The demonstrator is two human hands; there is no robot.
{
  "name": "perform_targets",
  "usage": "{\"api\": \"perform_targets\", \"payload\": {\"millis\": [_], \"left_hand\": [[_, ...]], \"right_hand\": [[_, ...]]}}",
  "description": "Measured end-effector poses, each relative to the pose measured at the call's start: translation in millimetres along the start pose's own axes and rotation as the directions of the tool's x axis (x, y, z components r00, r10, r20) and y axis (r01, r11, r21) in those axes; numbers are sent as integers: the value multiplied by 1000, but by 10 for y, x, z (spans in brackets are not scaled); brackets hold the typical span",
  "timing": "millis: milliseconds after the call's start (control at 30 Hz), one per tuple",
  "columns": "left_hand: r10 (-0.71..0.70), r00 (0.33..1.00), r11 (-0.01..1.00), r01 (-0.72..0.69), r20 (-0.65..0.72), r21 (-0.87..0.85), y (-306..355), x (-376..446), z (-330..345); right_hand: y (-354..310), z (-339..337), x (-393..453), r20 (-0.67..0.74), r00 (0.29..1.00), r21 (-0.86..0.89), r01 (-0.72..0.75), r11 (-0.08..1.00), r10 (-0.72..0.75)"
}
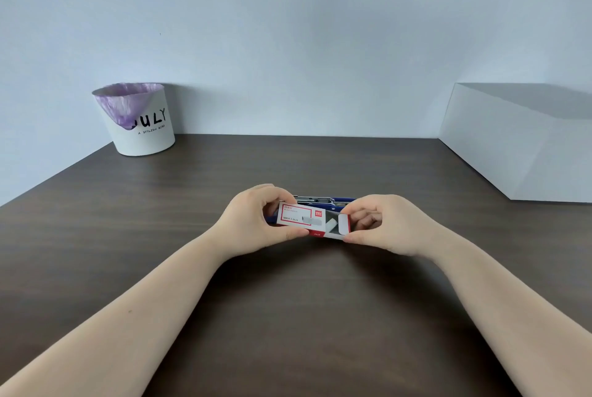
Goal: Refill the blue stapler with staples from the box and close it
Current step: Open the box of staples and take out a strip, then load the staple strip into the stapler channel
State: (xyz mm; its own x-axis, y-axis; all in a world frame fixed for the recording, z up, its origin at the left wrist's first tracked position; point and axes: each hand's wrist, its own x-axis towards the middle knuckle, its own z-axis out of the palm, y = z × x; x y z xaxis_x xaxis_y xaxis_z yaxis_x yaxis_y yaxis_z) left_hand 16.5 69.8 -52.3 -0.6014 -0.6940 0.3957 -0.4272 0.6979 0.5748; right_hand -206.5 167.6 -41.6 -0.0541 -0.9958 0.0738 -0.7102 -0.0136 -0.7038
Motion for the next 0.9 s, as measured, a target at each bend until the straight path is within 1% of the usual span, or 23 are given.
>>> {"api": "perform_targets", "payload": {"millis": [67, 167, 267, 400, 600, 667, 733, 767, 833, 900], "left_hand": [[40, 999, 999, -40, -25, 1, -5, 4, -32], [52, 997, 998, -54, -51, -35, 3, -3, -59], [56, 998, 997, -57, -27, -59, 21, -7, -61], [22, 1000, 996, -20, 19, -87, -4, -13, -60], [-32, 998, 997, 36, 57, -68, -57, -18, -51], [-36, 996, 998, 40, 85, -48, -60, -22, -41], [-35, 994, 998, 39, 103, -41, -55, -23, -30], [-34, 994, 998, 38, 105, -42, -51, -24, -27], [-29, 995, 998, 34, 100, -51, -47, -26, -26], [-24, 995, 998, 30, 97, -57, -45, -24, -31]], "right_hand": [[22, -18, -6, -3, 1000, -29, -9, 1000, 9], [42, -36, -10, -2, 1000, -68, -6, 998, 6], [43, -52, -7, 9, 1000, -108, -2, 994, 3], [57, -87, -10, 19, 1000, -124, -10, 992, 12], [46, -111, -22, 32, 999, -178, -8, 984, 14], [25, -104, -44, -9, 1000, -176, 16, 984, -18], [-21, -96, -49, -88, 992, -180, 78, 981, -95], [-59, -91, -42, -97, 986, -204, 113, 972, -135], [-142, -78, -19, -33, 979, -306, 180, 935, -199], [-197, -62, 23, 58, 975, -396, 221, 891, -215]]}}
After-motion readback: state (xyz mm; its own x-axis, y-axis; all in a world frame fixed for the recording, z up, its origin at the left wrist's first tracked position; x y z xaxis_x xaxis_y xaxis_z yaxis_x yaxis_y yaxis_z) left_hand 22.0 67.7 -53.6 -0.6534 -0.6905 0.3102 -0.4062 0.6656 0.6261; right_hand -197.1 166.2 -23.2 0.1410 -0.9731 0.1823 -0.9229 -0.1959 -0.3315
